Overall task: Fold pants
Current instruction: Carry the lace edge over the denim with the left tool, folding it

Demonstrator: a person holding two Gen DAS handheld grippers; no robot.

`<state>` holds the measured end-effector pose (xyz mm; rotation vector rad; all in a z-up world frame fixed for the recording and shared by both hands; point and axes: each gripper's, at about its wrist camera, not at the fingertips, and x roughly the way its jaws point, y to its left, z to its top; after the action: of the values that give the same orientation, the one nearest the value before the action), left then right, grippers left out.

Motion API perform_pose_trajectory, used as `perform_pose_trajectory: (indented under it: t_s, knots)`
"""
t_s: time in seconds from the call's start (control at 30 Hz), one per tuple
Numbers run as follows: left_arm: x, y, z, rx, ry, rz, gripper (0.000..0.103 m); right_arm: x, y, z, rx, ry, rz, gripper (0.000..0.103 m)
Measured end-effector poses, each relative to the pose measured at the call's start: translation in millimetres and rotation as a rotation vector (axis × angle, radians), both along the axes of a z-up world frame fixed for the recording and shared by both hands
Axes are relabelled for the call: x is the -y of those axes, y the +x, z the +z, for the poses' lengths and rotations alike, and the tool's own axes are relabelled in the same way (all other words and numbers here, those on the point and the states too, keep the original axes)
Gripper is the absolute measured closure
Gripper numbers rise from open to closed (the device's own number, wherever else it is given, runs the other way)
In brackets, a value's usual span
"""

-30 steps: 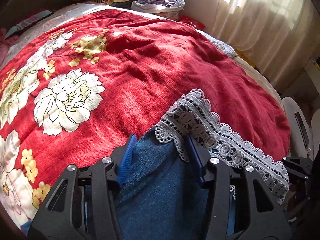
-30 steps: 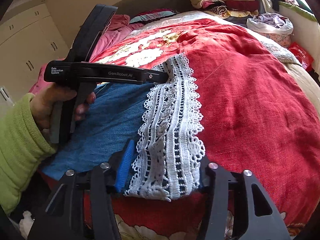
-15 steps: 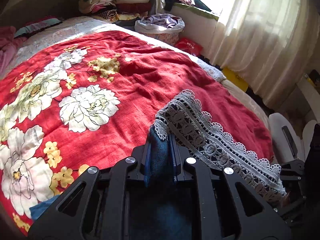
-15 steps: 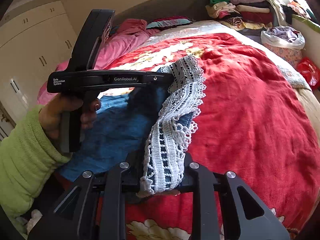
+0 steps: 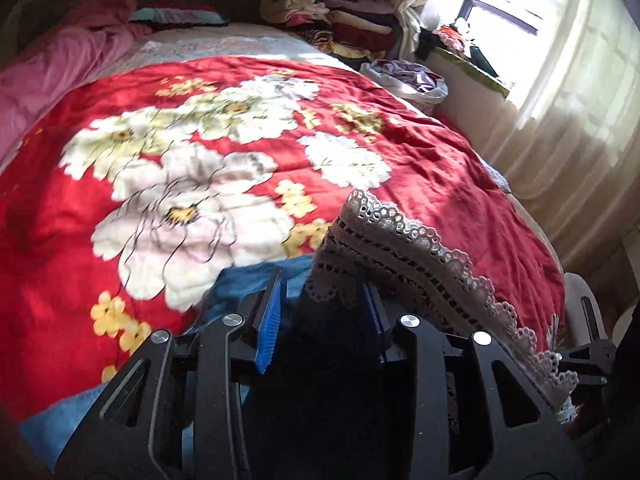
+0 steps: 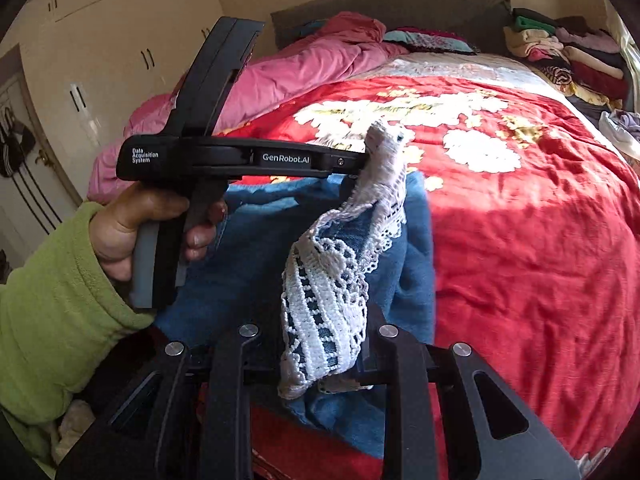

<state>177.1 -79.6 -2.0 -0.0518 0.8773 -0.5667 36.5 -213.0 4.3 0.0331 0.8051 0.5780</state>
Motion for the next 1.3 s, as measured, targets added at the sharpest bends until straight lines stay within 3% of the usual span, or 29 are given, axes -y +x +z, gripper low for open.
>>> perform_pose_trajectory:
  t_s: [0.13,0.33,0.43,0.57,0.87,1.13,1.2,1.23,1.27,1.3]
  knots:
    - [-56,-11,7,-0.048,-0.131,0.146,0.057,-39,-15,-2,0.056,-0.101,0.085,0.081]
    - [-106,-32,20,-0.068,-0.279,0.242,0.045,-91,-33,-24,0.127,-0.296,0.181,0.075]
    - [-103,-35,9,-0.106,-0.259,0.244,0.044,-102,-43,-28,0.155,-0.31,0.21,0.066]
    - [-101,-35,-11,-0.179,-0.276,0.247,0.044,-95,-59,-13,0.202,-0.257,0.229,0.053]
    - [-88,-31,-19,-0.224,-0.237,0.241,0.044,-74,-90,-11,0.208,-0.253,0.243,0.053]
    - [-83,-30,-23,-0.225,-0.197,0.237,0.044,-73,-85,-12,0.209,-0.302,0.237,0.053]
    - [-83,-29,-23,-0.226,-0.195,0.24,0.044,-75,-81,-15,0.211,-0.337,0.255,0.055]
    - [-83,-29,-24,-0.226,-0.19,0.241,0.044,-77,-81,-18,0.212,-0.357,0.269,0.061]
    - [-82,-29,-23,-0.225,-0.186,0.243,0.044,-79,-81,-21,0.207,-0.37,0.284,0.074]
    - [-81,-29,-23,-0.224,-0.182,0.243,0.044,-80,-82,-23,0.198,-0.374,0.284,0.077]
